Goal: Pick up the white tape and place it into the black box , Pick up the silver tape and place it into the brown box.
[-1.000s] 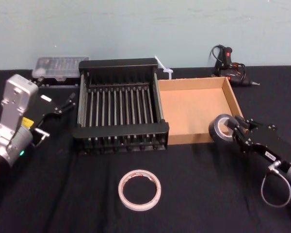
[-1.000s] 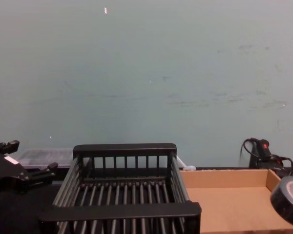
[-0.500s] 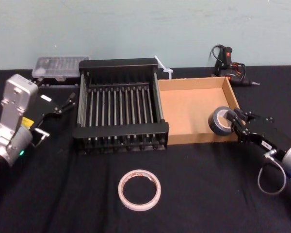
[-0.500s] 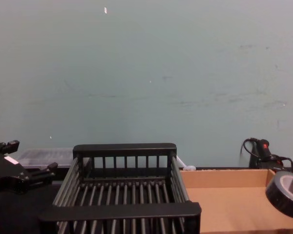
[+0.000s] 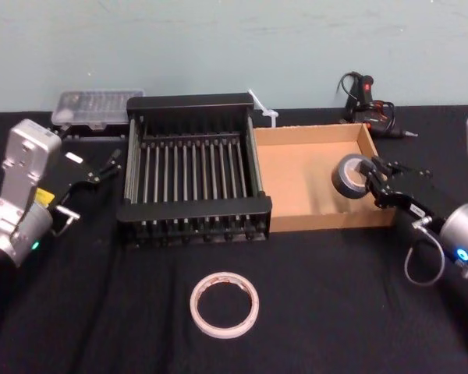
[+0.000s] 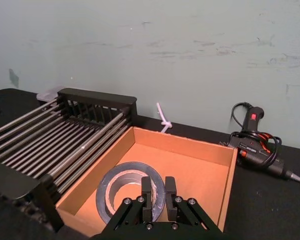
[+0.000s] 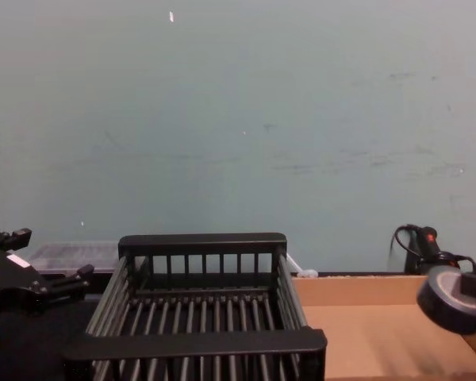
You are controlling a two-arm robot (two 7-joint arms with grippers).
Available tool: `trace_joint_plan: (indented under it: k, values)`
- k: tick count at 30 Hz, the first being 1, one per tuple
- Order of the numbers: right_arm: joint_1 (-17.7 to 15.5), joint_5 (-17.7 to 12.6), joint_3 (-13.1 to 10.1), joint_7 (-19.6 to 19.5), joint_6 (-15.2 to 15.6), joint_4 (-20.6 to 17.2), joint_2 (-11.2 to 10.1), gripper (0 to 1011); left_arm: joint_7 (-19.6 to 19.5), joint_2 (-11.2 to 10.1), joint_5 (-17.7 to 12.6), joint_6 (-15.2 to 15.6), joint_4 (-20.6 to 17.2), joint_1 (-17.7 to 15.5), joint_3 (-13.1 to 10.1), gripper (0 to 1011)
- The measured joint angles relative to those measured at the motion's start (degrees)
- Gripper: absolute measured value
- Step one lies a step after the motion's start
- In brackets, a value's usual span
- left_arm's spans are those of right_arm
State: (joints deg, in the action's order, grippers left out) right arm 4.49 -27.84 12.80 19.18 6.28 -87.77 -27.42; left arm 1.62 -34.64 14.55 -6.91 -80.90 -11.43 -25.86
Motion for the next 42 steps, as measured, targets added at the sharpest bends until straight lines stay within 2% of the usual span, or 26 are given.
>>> trace_joint_plan:
  k: [20,36,42]
  values:
    - [9.93,3.93,3.67,-0.15,1.14,11.28,5.42,171,0.0,0.0,0.0,0.0,0.0,0.0,0.0,1001]
    - [14.45,6.35,4.41,-0.3,2.27,17.06,7.87,171,0.0,0.0,0.0,0.0,0.0,0.0,0.0,1001]
    - [15.05,6.76,4.36,-0.16,2.65,17.9,8.19,170,0.0,0.0,0.0,0.0,0.0,0.0,0.0,1001]
